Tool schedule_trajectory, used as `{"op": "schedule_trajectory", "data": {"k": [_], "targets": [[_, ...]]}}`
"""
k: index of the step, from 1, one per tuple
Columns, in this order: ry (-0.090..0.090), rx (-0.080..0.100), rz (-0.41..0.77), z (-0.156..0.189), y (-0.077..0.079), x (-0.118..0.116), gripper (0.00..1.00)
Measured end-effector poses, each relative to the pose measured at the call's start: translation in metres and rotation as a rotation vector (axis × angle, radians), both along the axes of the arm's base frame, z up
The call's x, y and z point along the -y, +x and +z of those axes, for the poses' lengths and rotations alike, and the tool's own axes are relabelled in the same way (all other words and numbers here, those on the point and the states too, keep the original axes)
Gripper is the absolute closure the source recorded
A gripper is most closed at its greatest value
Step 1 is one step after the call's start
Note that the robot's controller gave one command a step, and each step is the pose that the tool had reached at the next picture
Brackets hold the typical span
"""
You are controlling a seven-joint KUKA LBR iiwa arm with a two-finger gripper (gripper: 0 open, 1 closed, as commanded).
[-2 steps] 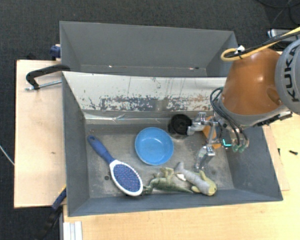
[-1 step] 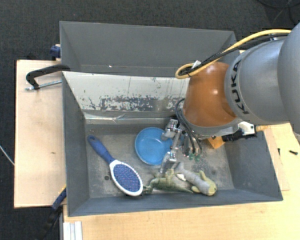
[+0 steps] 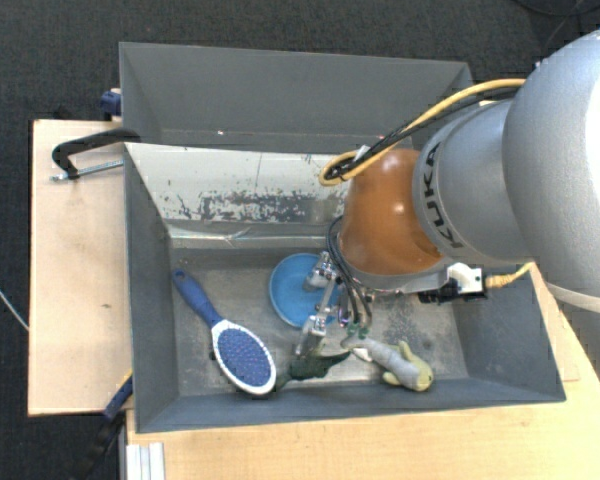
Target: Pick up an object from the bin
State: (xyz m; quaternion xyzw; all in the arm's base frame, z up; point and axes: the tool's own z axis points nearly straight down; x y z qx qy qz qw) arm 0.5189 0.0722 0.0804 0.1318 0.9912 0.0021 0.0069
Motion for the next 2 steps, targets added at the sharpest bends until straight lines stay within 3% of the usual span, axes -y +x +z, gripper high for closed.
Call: {"op": "schedule_trajectory", "data": {"k": [1, 2], "targets": [[0.003, -0.006, 0.003, 0.001, -0.001, -0.001, 1.0], [0.0, 0.0, -0.002, 0.255, 0.007, 0.0, 1.0]]}}
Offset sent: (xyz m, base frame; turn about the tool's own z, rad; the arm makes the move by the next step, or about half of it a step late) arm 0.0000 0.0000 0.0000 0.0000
